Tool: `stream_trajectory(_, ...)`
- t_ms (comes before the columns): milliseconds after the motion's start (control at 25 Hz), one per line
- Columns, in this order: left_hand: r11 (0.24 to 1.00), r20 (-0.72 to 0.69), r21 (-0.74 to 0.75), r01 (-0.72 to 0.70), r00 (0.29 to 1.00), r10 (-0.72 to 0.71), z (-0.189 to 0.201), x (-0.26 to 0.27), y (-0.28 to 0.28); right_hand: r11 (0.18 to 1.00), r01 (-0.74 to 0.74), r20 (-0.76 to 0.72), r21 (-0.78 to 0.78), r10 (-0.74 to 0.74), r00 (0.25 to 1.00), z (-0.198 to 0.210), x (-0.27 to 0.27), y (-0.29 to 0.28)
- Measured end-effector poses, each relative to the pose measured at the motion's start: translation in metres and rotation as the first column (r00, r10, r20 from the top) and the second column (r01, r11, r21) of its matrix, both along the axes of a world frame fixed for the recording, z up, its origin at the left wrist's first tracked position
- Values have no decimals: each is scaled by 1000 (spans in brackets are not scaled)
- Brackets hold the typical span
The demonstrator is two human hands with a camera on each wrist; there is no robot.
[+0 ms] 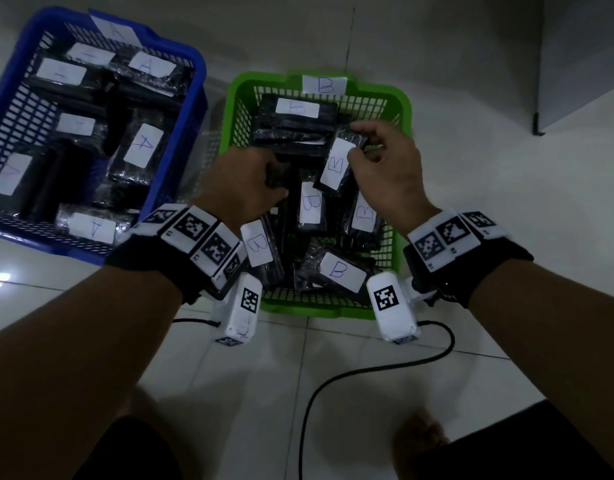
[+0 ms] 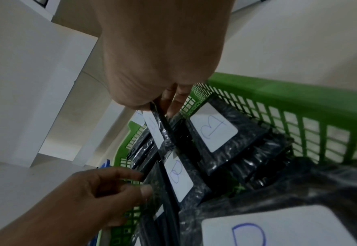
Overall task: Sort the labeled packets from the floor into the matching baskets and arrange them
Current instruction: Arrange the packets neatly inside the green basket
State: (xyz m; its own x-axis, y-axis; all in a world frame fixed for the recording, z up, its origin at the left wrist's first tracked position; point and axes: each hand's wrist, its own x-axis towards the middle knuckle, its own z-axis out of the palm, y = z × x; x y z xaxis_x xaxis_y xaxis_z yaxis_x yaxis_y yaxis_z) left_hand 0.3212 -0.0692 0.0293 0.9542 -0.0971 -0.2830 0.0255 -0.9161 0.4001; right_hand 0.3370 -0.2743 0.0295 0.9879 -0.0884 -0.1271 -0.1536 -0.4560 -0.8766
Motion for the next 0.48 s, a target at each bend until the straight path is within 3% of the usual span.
stream_trajectory(120, 977, -165, 155, 148, 979, -122, 9, -10, 6, 1000, -11, -6, 23, 11, 1000, -2, 0, 10)
stream_trajectory(200, 963, -253, 171, 210, 954, -163, 10, -18, 3, 998, -35, 6, 45, 35, 999, -1, 0, 16)
stream_trajectory(480, 986, -255, 107, 131, 962, -100, 9, -24, 2, 986, -166, -4, 16, 166, 986, 0, -1, 25)
